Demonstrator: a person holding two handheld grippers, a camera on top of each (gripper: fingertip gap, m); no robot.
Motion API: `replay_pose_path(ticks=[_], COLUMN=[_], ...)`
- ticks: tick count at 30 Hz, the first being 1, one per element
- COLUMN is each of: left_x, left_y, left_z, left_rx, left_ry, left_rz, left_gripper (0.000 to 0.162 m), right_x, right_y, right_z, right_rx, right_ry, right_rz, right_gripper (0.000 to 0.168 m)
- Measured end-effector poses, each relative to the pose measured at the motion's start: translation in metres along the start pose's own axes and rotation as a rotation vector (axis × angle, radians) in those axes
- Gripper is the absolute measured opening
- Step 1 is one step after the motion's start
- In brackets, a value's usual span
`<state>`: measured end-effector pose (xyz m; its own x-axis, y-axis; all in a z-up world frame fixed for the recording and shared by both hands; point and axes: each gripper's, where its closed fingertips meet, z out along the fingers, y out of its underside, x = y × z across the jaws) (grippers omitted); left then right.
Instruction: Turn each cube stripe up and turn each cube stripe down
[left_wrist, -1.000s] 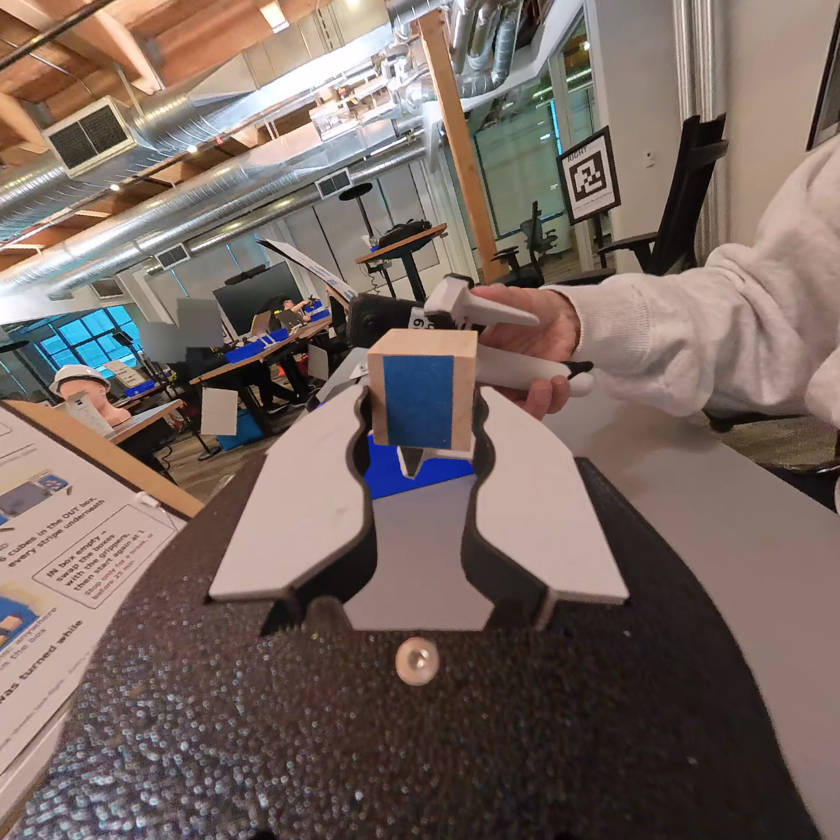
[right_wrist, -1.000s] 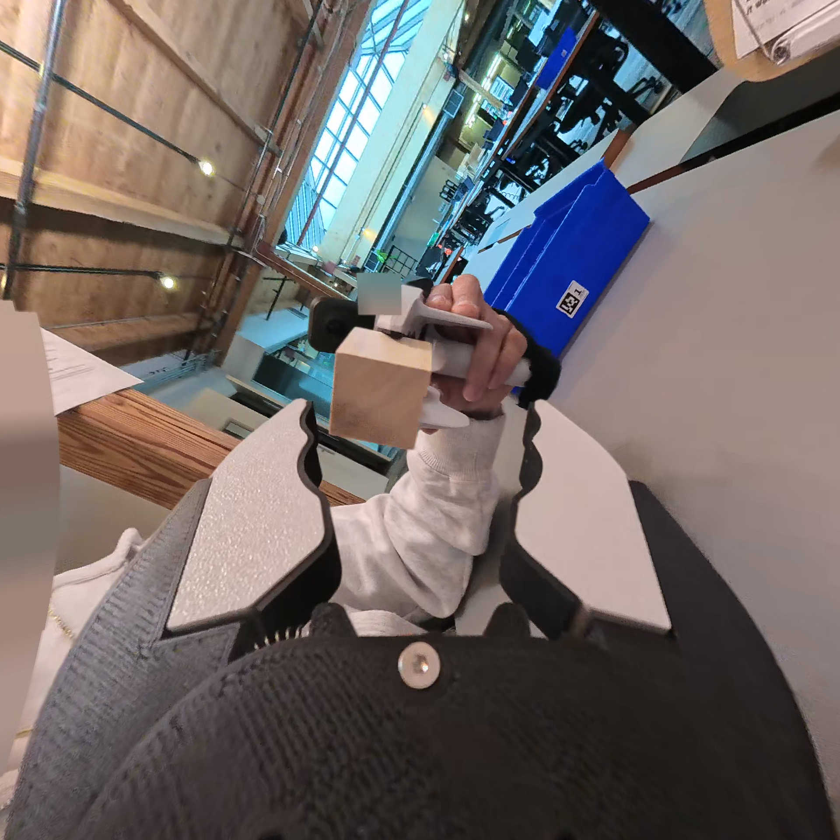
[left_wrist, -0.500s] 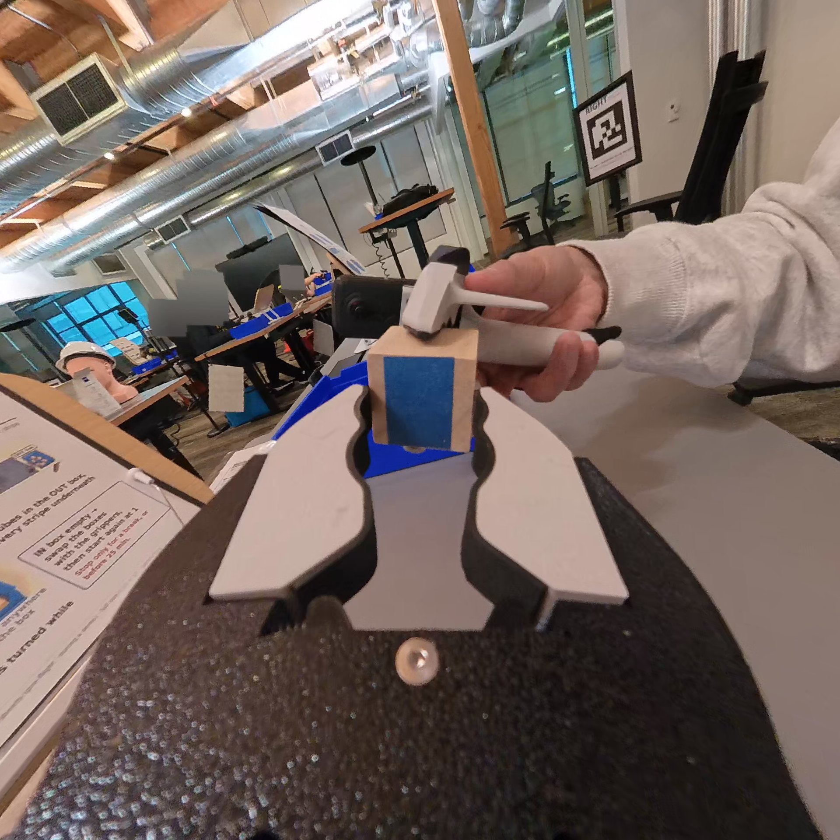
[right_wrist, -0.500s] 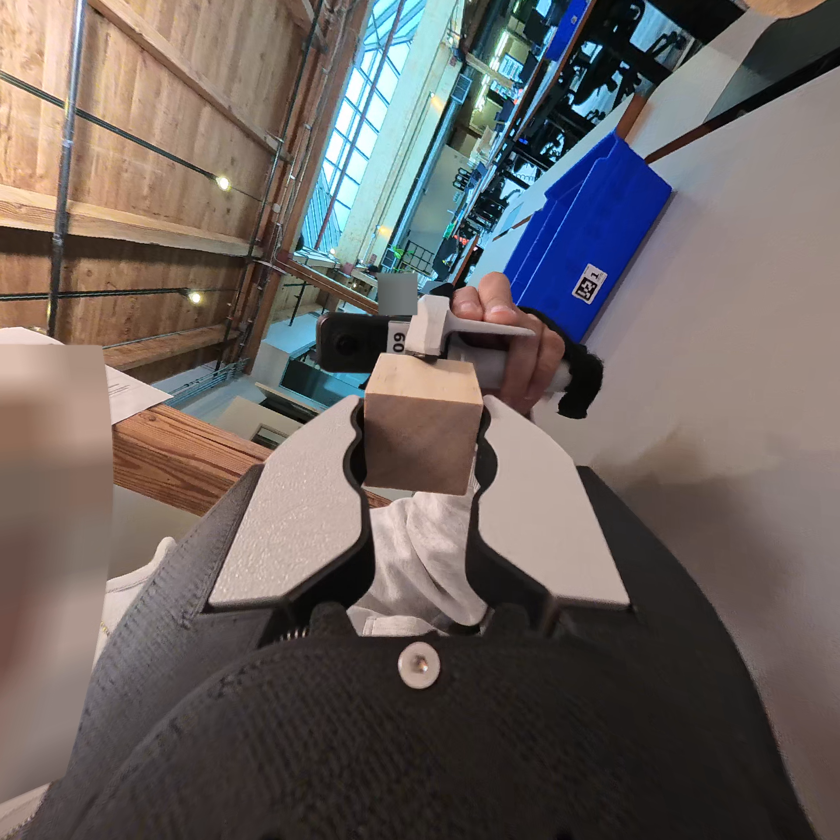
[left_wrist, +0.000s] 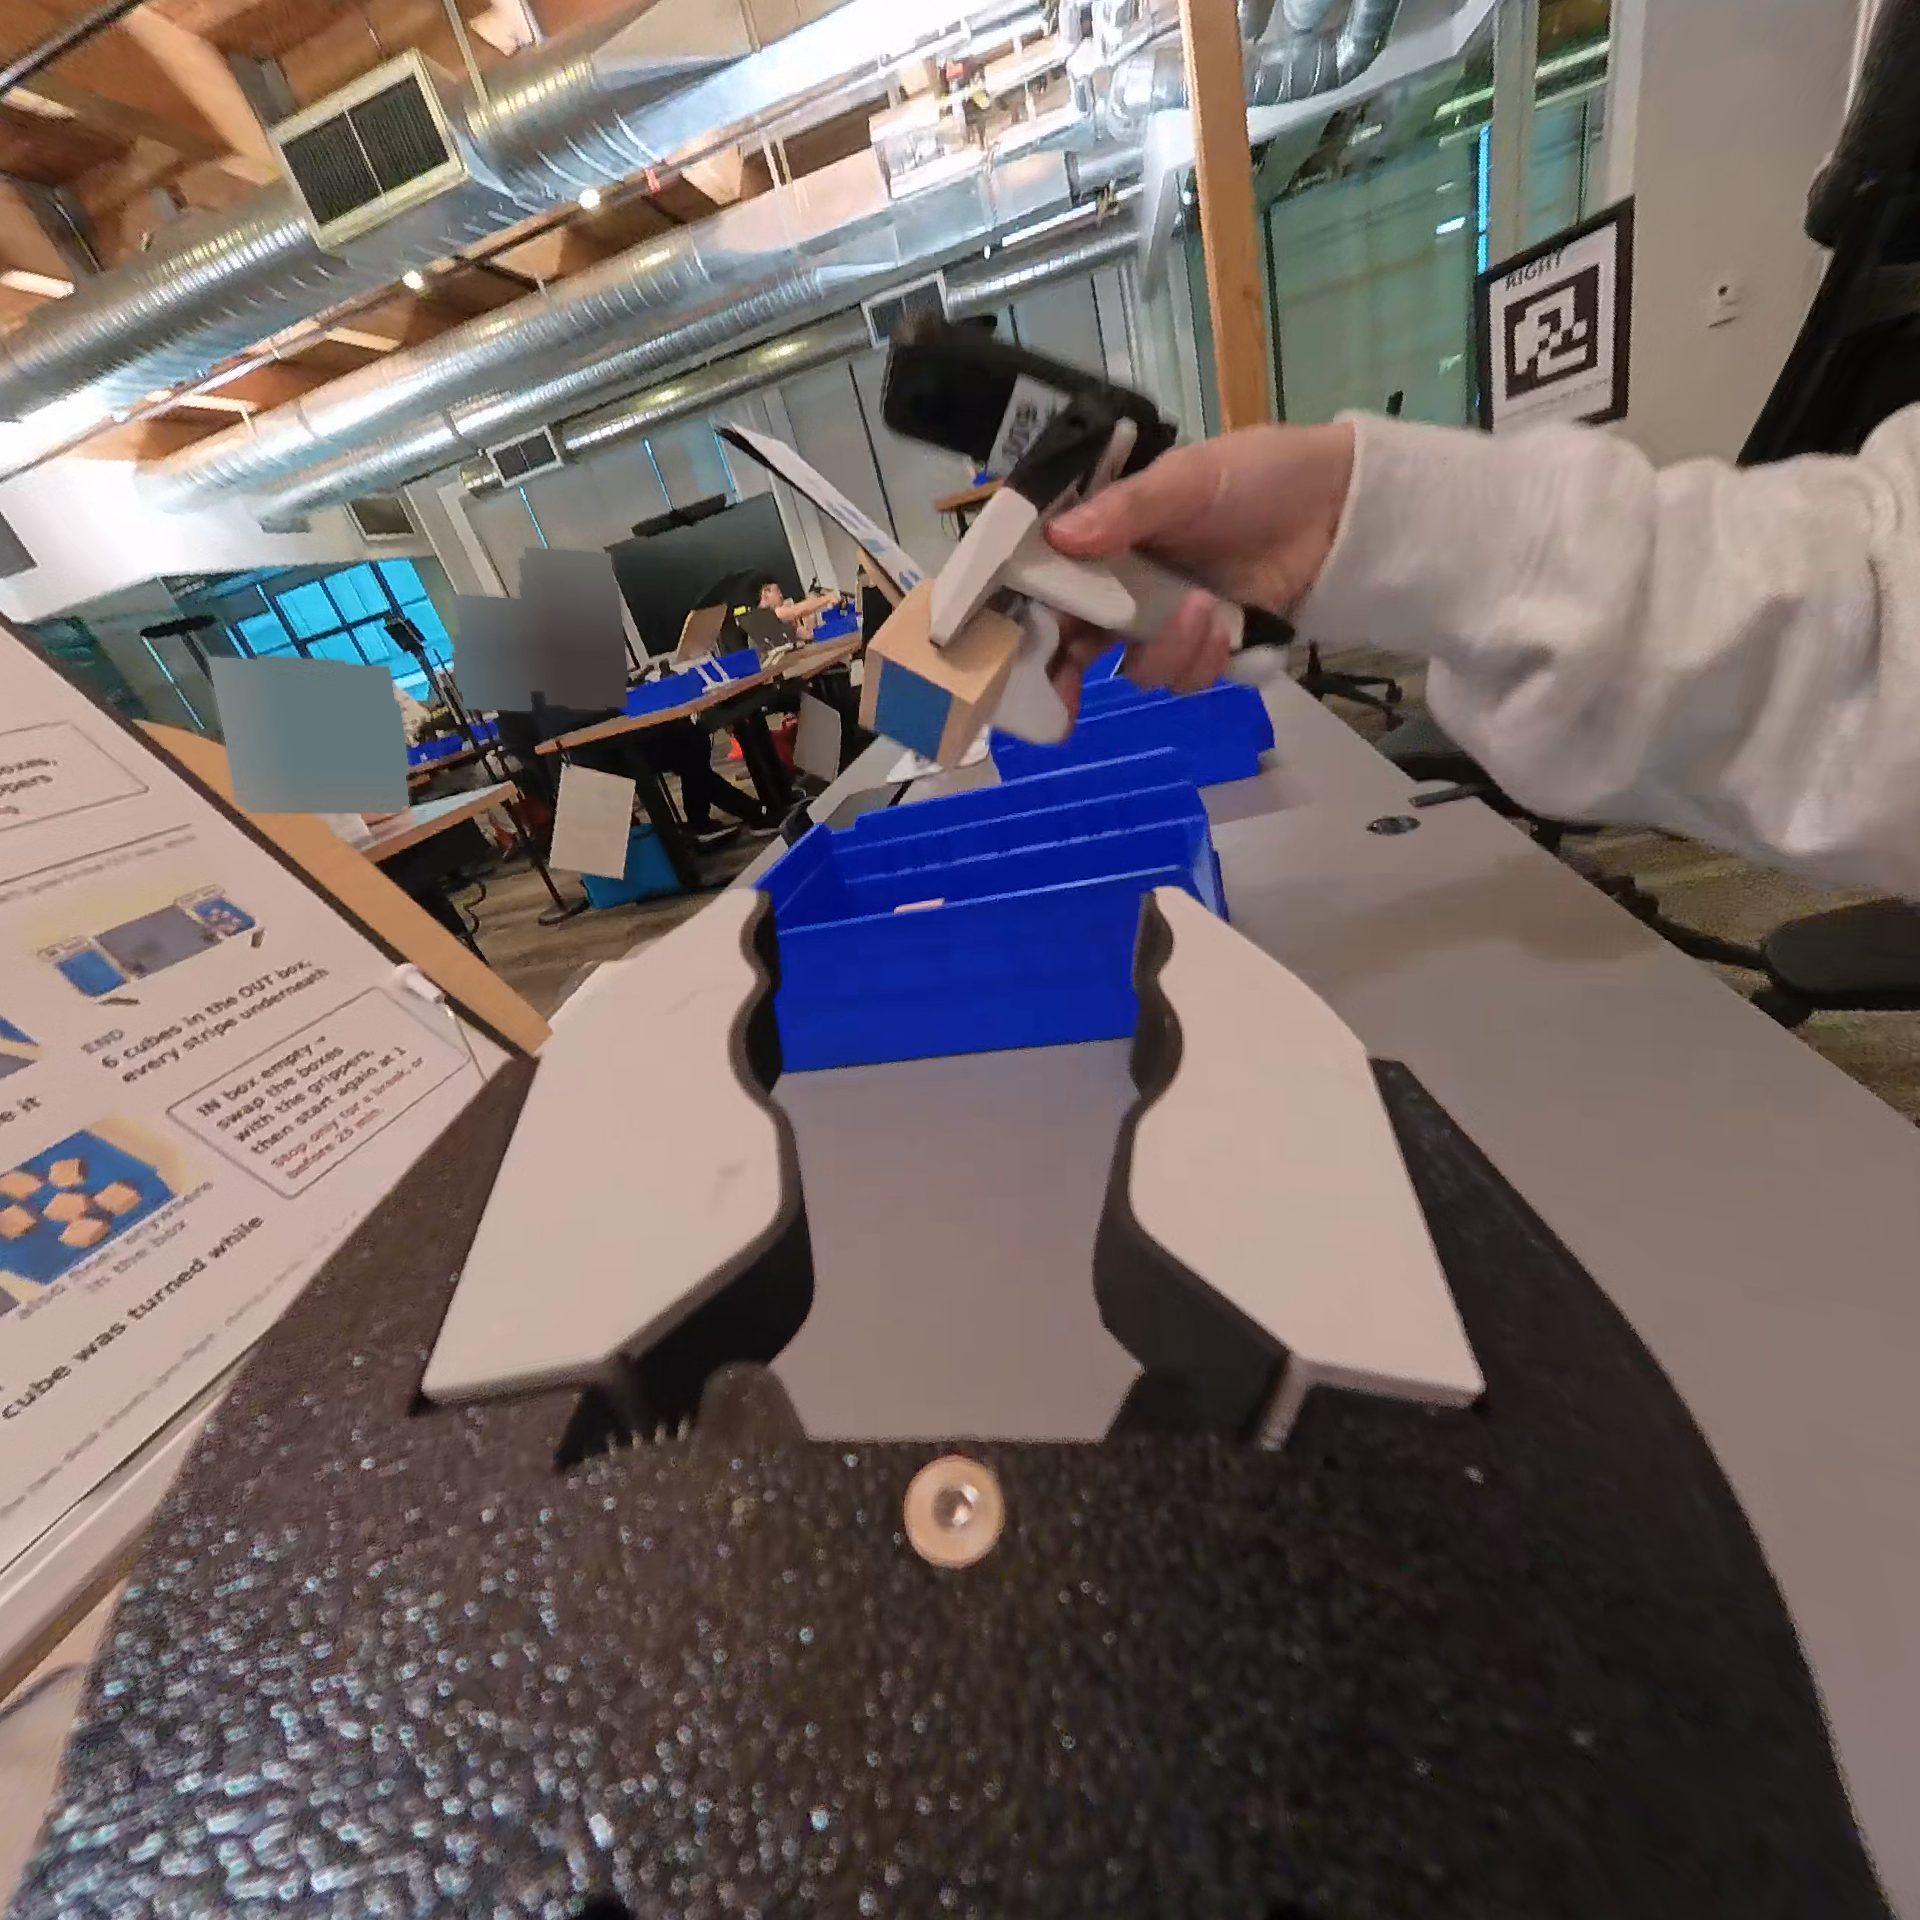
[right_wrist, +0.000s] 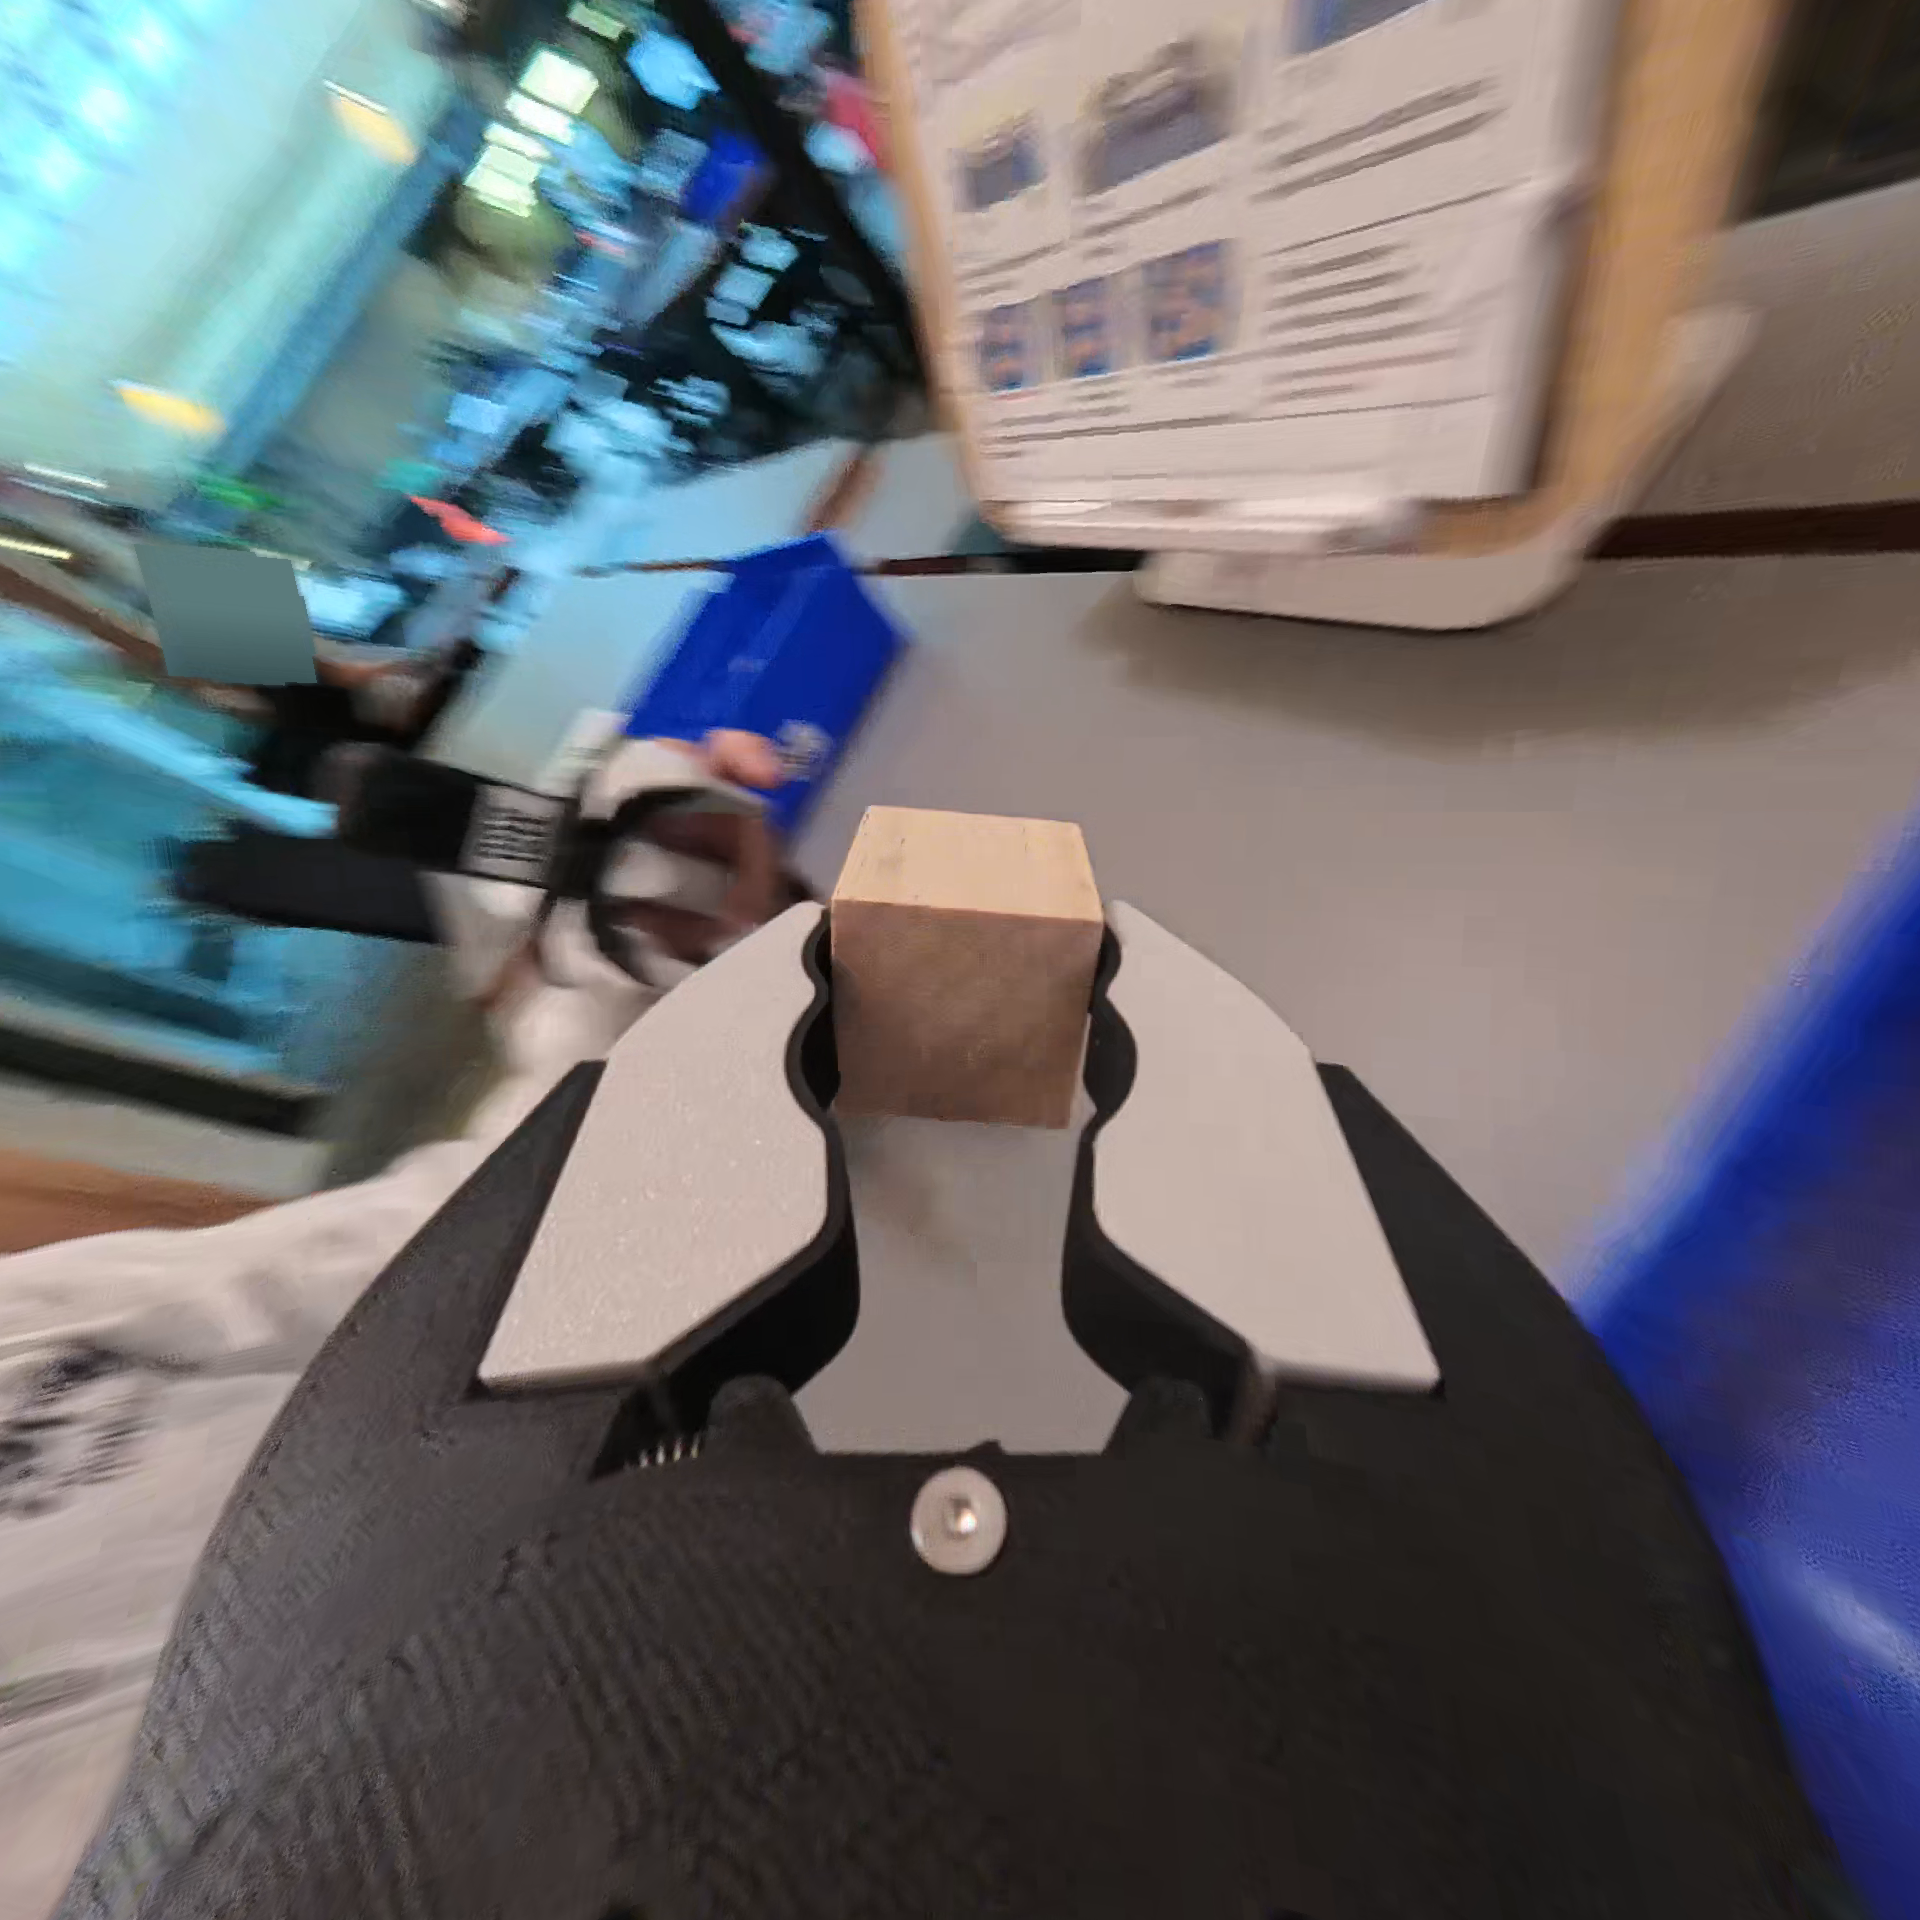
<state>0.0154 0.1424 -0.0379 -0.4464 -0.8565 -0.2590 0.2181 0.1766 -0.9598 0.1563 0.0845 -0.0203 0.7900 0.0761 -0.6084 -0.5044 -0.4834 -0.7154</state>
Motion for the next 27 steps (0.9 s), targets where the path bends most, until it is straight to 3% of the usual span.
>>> replay_pose_path(ticks=[4, 6, 10, 14, 27], left_x=[0.000, 0.001, 0.002, 0.003, 0.002], left_y=[0.011, 0.017, 0.023, 0.025, 0.026], left_z=[0.002, 0.003, 0.004, 0.004, -0.001], left_rx=[-0.074, -0.111, -0.146, -0.155, -0.166], left_ry=[-0.002, 0.002, 0.009, 0.014, 0.012], left_rz=[0.018, 0.024, 0.025, 0.026, 0.024], left_gripper=[0.064, 0.064, 0.064, 0.063, 0.061], right_x=[0.112, 0.156, 0.206, 0.233, 0.272], right_y=[-0.004, 0.007, 0.047, 0.075, 0.100], right_z=[-0.088, -0.126, -0.142, -0.132, -0.115], right_rx=[-0.200, -0.325, -0.486, -0.596, -0.716], right_ry=[0.643, 0.852, 0.903, 0.919, 0.923], right_rz=[-0.179, -0.190, -0.086, -0.075, 0.015], right_gripper=[0.046, 0.046, 0.046, 0.046, 0.046])
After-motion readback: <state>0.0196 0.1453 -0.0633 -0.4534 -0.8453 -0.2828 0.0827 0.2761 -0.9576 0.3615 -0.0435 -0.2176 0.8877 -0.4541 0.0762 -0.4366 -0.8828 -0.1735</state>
